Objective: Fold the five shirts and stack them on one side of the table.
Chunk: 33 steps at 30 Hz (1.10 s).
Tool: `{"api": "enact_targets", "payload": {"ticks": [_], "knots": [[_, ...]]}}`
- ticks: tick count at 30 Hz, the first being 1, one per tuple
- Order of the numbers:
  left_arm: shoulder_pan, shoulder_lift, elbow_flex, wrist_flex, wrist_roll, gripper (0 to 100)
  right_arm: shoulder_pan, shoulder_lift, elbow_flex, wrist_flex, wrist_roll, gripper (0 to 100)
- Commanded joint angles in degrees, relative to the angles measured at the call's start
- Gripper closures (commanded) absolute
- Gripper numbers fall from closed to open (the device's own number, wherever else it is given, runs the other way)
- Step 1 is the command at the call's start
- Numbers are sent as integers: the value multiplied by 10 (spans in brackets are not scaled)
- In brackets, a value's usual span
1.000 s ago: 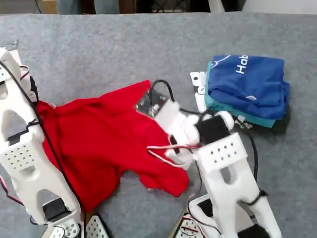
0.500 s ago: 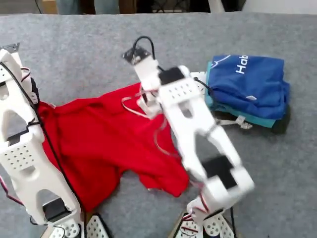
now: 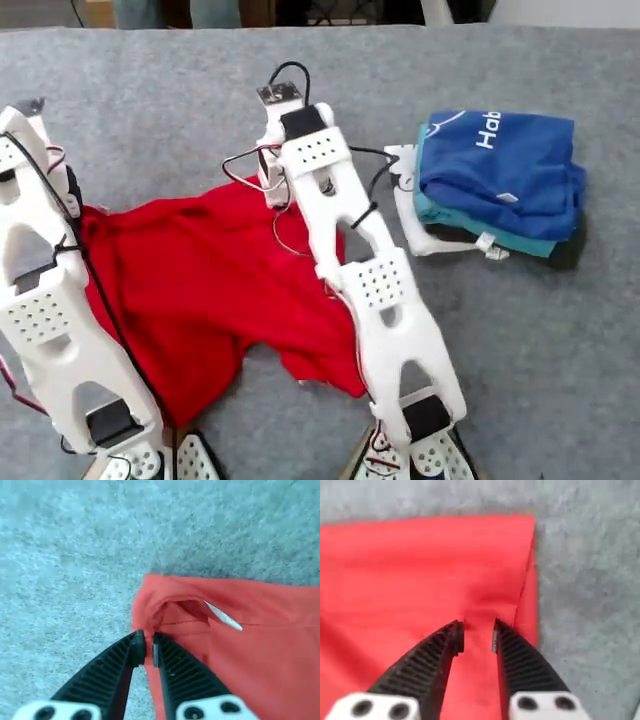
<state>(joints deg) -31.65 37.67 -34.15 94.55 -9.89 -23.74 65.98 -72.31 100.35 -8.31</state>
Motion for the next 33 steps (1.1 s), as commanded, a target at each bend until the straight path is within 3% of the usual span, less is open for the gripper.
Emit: {"api": "enact_targets", "payload": {"ticks": [1,14,33], "knots": [[-2,-12,14,-18,6,971,-1,13,-80,10,-9,892],[0,-12,15,-23,4,971,35,-100,102,9,-11,892],[0,-12,15,-21,4,971,26,-95,106,-28,-7,892]]}}
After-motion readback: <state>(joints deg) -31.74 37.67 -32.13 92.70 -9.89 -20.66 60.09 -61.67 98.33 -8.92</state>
